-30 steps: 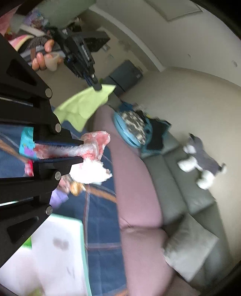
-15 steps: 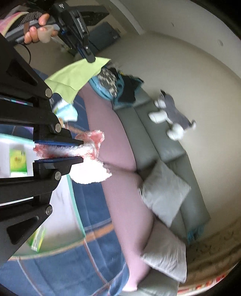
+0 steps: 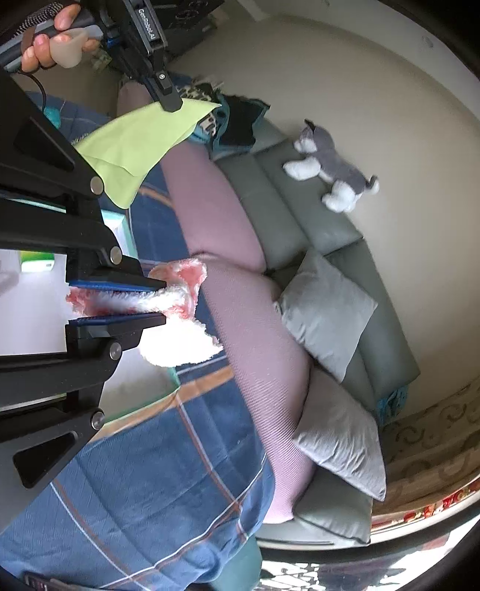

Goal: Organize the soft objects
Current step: 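Carry the fluffy cloth and glove over the white tray with both grippers, then open both grippers to drop the glove and fluffy cloth into the tray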

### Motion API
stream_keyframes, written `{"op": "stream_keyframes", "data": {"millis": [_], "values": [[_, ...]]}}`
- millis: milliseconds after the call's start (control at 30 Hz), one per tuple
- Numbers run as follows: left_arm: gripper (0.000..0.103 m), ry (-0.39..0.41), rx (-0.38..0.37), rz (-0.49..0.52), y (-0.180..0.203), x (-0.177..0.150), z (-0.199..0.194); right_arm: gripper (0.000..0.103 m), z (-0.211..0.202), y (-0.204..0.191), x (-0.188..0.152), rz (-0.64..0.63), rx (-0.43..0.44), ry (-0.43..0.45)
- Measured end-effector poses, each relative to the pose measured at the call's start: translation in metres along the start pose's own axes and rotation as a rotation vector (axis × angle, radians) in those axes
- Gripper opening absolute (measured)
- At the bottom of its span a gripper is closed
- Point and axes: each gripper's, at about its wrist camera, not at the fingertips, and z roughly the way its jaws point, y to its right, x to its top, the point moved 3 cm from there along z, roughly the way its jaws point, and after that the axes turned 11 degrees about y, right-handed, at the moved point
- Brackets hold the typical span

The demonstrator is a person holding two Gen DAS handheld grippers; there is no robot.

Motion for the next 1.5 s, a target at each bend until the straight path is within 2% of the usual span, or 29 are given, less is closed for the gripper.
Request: {"op": "stream_keyframes", "data": {"millis": [200, 433, 600, 833, 967, 1100, 1133, 1233, 1367, 1467, 1500], "values": [[0.004, -0.049, 0.021, 0.007, -0.001, -0.024, 0.037, 0.011, 0.018, 0.008, -0.012, 0.011, 0.004, -0.053], [0.004, -0.185, 0.087, -0.072, -0.028, -0.073, 0.082, 0.011, 0.057, 0.009, -0.048, -0.084, -0.070, -0.212], [0.004, -0.245, 0.146, -0.090, -0.043, -0.099, 0.092, 0.013, 0.069, 0.009, -0.064, -0.108, -0.070, -0.281], [0.004, -0.294, 0.241, -0.054, -0.054, -0.120, 0.101, 0.014, 0.084, 0.002, -0.086, -0.169, -0.104, -0.376], [0.006, -0.307, 0.297, -0.023, -0.056, -0.128, 0.100, 0.014, 0.085, 0.001, -0.090, -0.195, -0.121, -0.390], [0.026, -0.300, 0.343, 0.002, -0.058, -0.129, 0.097, 0.016, 0.082, -0.002, -0.089, -0.193, -0.136, -0.390], [0.030, -0.295, 0.351, 0.006, -0.058, -0.129, 0.096, 0.020, 0.082, -0.003, -0.088, -0.197, -0.141, -0.388], [0.036, -0.285, 0.362, 0.013, -0.058, -0.128, 0.092, 0.029, 0.080, -0.007, -0.086, -0.217, -0.151, -0.377], [0.043, -0.274, 0.373, 0.020, -0.058, -0.127, 0.087, 0.031, 0.078, -0.011, -0.084, -0.235, -0.161, -0.368], [0.045, -0.264, 0.375, 0.017, -0.060, -0.125, 0.082, 0.041, 0.078, -0.013, -0.084, -0.246, -0.176, -0.367], [0.050, -0.261, 0.380, 0.017, -0.061, -0.125, 0.080, 0.043, 0.078, -0.013, -0.084, -0.249, -0.182, -0.367]]}}
